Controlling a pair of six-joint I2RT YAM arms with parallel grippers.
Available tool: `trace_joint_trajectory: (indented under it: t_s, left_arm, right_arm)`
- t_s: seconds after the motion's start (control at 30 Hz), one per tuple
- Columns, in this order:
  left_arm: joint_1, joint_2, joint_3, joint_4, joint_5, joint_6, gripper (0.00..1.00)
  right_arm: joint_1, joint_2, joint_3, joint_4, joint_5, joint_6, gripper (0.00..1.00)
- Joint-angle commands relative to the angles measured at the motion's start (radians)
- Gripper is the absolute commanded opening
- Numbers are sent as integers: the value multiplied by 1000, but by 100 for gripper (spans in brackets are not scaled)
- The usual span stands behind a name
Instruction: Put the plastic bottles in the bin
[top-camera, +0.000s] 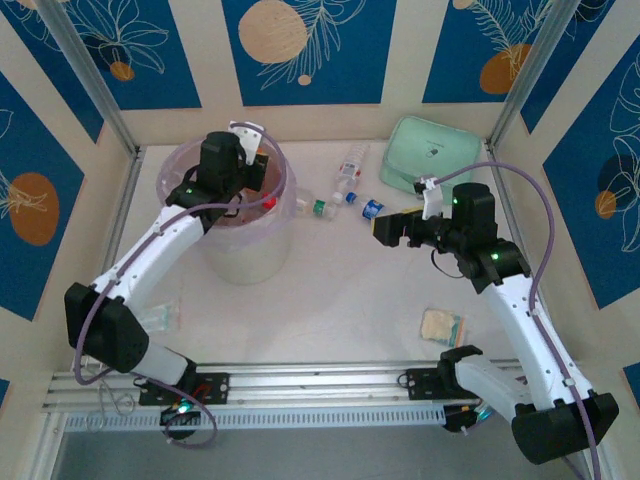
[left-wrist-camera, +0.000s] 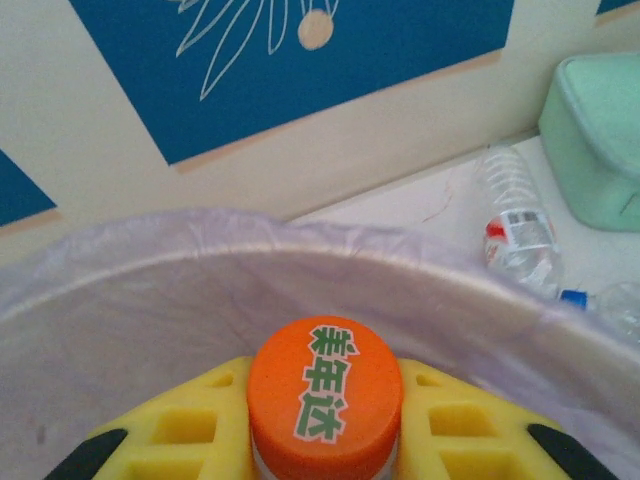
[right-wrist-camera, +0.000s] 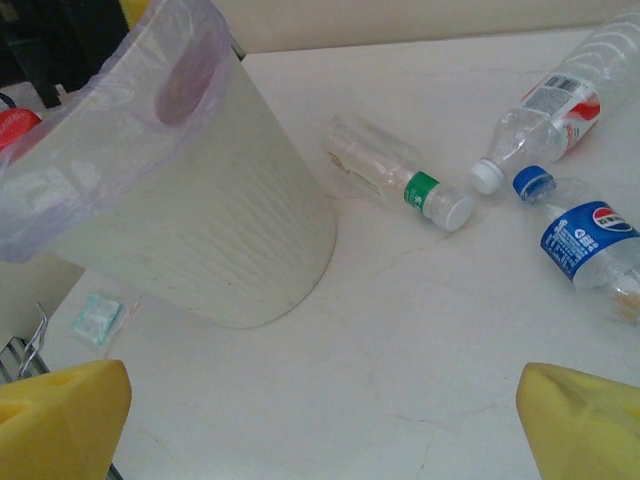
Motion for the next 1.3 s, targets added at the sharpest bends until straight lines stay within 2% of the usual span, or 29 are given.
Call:
trace_joint_trajectory:
  t_s: [0.0,0.23,0.33,0.43,0.6,0.7,0.83,1.03,1.13,1.27]
  left_arm:
    - [14,26,-49,1,21,-40,0]
    - [25,31,-69,-4,80,-87,2]
    - [25,6,18,-71,111,-102,28]
    - [25,-10,132,-160,139,-108,45]
    - [26,-11,313,-307,150,-94,65]
    - [27,-19,370,-365,120,-81,72]
    - [26,-85,386,-422,46,-81,72]
    - [41,-224,299,-522,-133,-72,59]
    - [78,-270,219,-512,-140,-94,50]
    - [131,-262,152,-495,-102,-138,44]
  right_arm:
    - [-7,6,-12,3,-15,-11,99]
    - [-14,22,-1,-9,-16,-13,99]
    - [-18,45,12,-19,-9,-6,99]
    - [-21,76,20,-27,5,5,99]
    - [-23,138,36,-33,14,24,99]
    - [-22,177,55,-53,16,24,99]
    - [-22,206,74,-75,35,17,99]
    - [-36,271,111,-126,103,21,99]
    - [-40,296,116,-117,83,29,99]
    - [-38,318,131,-107,57,39,99]
